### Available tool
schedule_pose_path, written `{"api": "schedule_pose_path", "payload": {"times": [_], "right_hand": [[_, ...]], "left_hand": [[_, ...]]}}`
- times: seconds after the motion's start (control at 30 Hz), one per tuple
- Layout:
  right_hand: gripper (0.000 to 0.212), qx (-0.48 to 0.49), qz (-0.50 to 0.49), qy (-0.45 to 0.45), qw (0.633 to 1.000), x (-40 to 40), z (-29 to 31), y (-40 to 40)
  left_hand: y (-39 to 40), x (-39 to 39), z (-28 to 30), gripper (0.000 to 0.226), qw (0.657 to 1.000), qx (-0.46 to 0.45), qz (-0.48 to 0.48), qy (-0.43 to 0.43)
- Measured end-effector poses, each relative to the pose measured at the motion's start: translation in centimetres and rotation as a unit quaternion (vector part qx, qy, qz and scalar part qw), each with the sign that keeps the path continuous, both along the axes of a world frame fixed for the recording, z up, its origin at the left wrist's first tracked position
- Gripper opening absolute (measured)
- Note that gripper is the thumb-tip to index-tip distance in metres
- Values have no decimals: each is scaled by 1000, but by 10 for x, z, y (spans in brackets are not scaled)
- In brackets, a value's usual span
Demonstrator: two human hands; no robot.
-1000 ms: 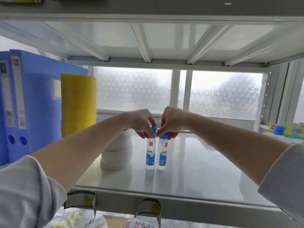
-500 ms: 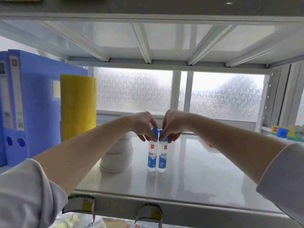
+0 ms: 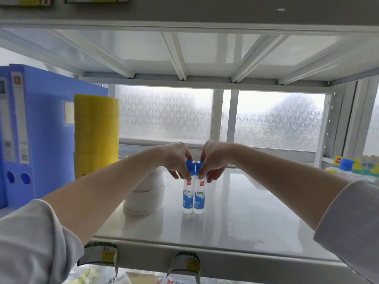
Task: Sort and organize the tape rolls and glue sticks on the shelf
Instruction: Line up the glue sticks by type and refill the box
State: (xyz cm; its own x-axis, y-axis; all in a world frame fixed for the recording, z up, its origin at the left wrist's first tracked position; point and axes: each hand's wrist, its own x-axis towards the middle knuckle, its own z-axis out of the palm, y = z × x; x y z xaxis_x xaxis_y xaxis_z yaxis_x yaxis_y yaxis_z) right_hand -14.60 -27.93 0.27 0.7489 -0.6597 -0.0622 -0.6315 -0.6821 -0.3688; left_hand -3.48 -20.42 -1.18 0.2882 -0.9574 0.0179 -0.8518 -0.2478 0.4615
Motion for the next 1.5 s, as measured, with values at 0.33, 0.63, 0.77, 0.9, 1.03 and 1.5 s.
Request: {"api": "schedule_pose_path", "payload": {"times": [0.33, 0.63, 0.77, 0.9, 1.03, 1.5], "right_hand": [[26, 25, 3, 2, 1000, 2, 1, 0], [37, 31, 3, 15, 999, 6, 1, -1], [41, 23, 9, 38, 999, -3, 2, 0], [47, -9, 12, 53, 998, -24, 13, -3], [51, -41, -6, 99, 994, -59, 25, -7], [47, -165, -202, 140, 955, -283, 46, -84]], "left_hand": [[0, 1, 3, 47, 1000, 15, 3, -4], [4, 5, 2, 50, 1000, 12, 11, -3], [8, 2, 8, 57, 1000, 16, 6, -17], [13, -5, 25, 64, 999, 24, 15, -44], [22, -22, 47, 64, 995, 17, 13, -100], [-71, -169, 16, 47, 977, -25, -172, -125]]}}
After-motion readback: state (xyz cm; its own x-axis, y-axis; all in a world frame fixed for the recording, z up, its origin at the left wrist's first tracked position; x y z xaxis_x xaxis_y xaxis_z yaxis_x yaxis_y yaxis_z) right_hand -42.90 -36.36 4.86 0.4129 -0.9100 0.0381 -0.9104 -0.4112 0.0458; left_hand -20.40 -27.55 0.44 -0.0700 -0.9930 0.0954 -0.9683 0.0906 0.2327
